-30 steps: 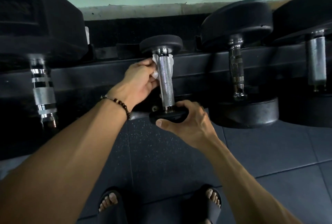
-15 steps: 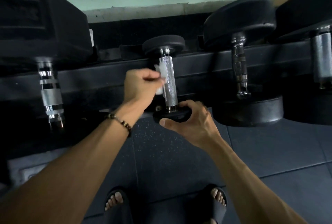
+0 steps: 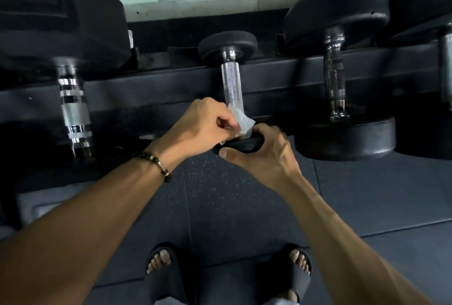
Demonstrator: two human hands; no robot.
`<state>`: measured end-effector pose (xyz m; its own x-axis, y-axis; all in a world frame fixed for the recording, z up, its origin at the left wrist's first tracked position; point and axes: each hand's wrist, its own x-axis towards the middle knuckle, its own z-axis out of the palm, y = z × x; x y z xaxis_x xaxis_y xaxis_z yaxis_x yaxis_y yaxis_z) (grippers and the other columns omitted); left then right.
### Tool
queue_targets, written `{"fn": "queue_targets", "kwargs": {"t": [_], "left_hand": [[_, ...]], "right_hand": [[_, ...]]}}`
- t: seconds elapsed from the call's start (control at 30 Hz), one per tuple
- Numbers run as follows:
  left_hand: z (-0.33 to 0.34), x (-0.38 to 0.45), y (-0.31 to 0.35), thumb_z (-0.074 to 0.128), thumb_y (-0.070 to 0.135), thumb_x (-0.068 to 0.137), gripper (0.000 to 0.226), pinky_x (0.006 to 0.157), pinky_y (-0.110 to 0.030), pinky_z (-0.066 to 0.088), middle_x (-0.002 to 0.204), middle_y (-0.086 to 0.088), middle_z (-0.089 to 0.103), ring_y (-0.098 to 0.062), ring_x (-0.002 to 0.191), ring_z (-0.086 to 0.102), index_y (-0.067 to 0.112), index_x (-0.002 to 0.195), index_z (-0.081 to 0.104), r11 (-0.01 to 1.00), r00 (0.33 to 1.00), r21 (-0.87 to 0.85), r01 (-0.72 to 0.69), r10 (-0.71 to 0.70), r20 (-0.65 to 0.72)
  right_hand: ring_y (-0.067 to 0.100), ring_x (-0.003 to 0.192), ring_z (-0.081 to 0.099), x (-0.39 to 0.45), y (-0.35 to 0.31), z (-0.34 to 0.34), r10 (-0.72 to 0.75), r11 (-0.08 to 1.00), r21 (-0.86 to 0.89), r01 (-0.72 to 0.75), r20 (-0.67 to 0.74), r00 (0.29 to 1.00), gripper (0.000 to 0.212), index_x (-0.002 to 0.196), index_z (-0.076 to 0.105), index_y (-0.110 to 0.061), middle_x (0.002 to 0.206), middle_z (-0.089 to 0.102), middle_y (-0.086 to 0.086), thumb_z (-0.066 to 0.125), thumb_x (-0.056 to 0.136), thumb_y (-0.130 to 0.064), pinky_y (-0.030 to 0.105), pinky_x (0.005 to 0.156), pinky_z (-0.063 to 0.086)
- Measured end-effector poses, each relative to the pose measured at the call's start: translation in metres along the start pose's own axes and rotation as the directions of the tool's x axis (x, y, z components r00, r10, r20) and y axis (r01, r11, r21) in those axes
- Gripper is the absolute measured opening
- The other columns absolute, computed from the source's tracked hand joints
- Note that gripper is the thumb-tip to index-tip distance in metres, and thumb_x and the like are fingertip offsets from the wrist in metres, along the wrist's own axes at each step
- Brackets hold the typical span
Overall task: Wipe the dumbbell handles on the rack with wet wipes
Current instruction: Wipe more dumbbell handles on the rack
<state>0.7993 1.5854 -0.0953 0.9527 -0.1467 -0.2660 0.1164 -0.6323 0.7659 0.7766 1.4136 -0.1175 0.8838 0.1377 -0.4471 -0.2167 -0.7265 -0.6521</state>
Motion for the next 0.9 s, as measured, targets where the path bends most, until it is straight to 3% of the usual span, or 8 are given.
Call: {"fn": "queue_targets", "kwargs": {"t": [0.1, 0.27, 0.43, 0.5, 0.63, 0.7, 0.83, 0.9], "left_hand": [[-0.004, 0.004, 0.003, 0.082, 0.011, 0.076, 0.009, 0.06, -0.011, 0.044, 0.072, 0.017, 0.062, 0.006, 0.065, 0.057, 0.016, 0.083, 0.079, 0.991, 0.994, 0.085, -0.107, 0.109, -0.02], [-0.016, 0.034, 0.005, 0.083, 0.02, 0.075, 0.015, 0.065, -0.015, 0.047, 0.083, 0.003, 0.067, -0.004, 0.069, 0.057, 0.016, 0.088, 0.078, 0.995, 0.902, 0.027, -0.096, 0.098, -0.421], [0.0, 0.005, 0.007, 0.081, 0.013, 0.077, 0.016, 0.078, -0.011, 0.049, 0.096, 0.002, 0.069, -0.008, 0.084, 0.063, 0.012, 0.093, 0.078, 0.958, 0.962, 0.188, -0.219, 0.244, -0.124], [-0.006, 0.01, 0.005, 0.079, 0.012, 0.079, 0.009, 0.073, -0.012, 0.048, 0.09, 0.003, 0.068, -0.009, 0.079, 0.061, 0.011, 0.088, 0.078, 0.941, 0.933, 0.229, -0.251, 0.298, -0.202], [-0.017, 0.049, 0.006, 0.073, 0.02, 0.084, 0.015, 0.07, -0.025, 0.046, 0.087, -0.009, 0.068, -0.016, 0.073, 0.057, 0.01, 0.094, 0.078, 0.97, 0.785, 0.236, -0.059, 0.191, -0.589], [0.002, 0.036, 0.005, 0.069, 0.019, 0.088, 0.019, 0.073, -0.035, 0.052, 0.093, -0.011, 0.067, -0.02, 0.078, 0.059, 0.006, 0.1, 0.076, 0.977, 0.801, 0.211, -0.042, 0.159, -0.578], [0.009, 0.002, -0.002, 0.069, 0.01, 0.089, 0.014, 0.069, -0.039, 0.057, 0.094, -0.01, 0.066, -0.022, 0.079, 0.062, 0.002, 0.098, 0.075, 0.944, 0.88, 0.247, -0.22, 0.301, -0.368], [-0.005, 0.022, 0.0, 0.064, 0.012, 0.092, 0.014, 0.068, -0.039, 0.054, 0.091, -0.011, 0.063, -0.023, 0.076, 0.06, 0.004, 0.097, 0.075, 0.946, 0.854, 0.273, -0.174, 0.283, -0.436]], "right_hand": [[0.015, 0.107, 0.055, -0.003, -0.002, 0.0, -0.003, 0.999, 0.035, 0.004, -0.02, 1.0, 0.078, 0.109, 0.048, -0.037, 0.109, 0.057, -0.01, 0.075, 0.047, -0.076, 0.036, 0.084, 0.053], [0.016, 0.122, 0.046, -0.004, -0.005, -0.001, 0.005, 1.0, 0.018, -0.005, -0.014, 1.0, 0.104, 0.136, 0.037, -0.031, 0.127, 0.053, -0.009, 0.076, 0.05, -0.076, 0.039, 0.098, 0.048], [0.016, 0.115, 0.05, -0.008, -0.009, -0.001, 0.004, 1.0, 0.028, -0.003, -0.02, 1.0, 0.096, 0.13, 0.042, -0.031, 0.12, 0.054, -0.008, 0.076, 0.05, -0.073, 0.04, 0.094, 0.051], [0.016, 0.114, 0.051, -0.009, -0.012, -0.002, -0.001, 1.0, 0.029, 0.001, -0.022, 1.0, 0.099, 0.131, 0.042, -0.03, 0.119, 0.054, -0.008, 0.075, 0.048, -0.074, 0.04, 0.094, 0.051], [0.016, 0.119, 0.046, -0.009, -0.013, -0.001, 0.011, 1.0, 0.027, -0.01, -0.024, 1.0, 0.095, 0.132, 0.042, -0.029, 0.119, 0.048, -0.01, 0.079, 0.054, -0.068, 0.04, 0.099, 0.047], [0.016, 0.118, 0.046, -0.01, -0.012, 0.0, 0.01, 1.0, 0.029, -0.009, -0.033, 0.999, 0.092, 0.13, 0.043, -0.029, 0.118, 0.048, -0.009, 0.08, 0.055, -0.068, 0.039, 0.098, 0.048], [0.016, 0.117, 0.045, -0.011, -0.014, -0.001, 0.009, 1.0, 0.019, -0.008, -0.022, 1.0, 0.089, 0.129, 0.043, -0.029, 0.117, 0.046, -0.009, 0.082, 0.057, -0.065, 0.038, 0.098, 0.047], [0.015, 0.118, 0.044, -0.01, -0.015, -0.002, 0.015, 1.0, 0.011, -0.014, -0.013, 1.0, 0.089, 0.129, 0.043, -0.03, 0.118, 0.045, -0.01, 0.081, 0.057, -0.065, 0.038, 0.098, 0.047]]}}
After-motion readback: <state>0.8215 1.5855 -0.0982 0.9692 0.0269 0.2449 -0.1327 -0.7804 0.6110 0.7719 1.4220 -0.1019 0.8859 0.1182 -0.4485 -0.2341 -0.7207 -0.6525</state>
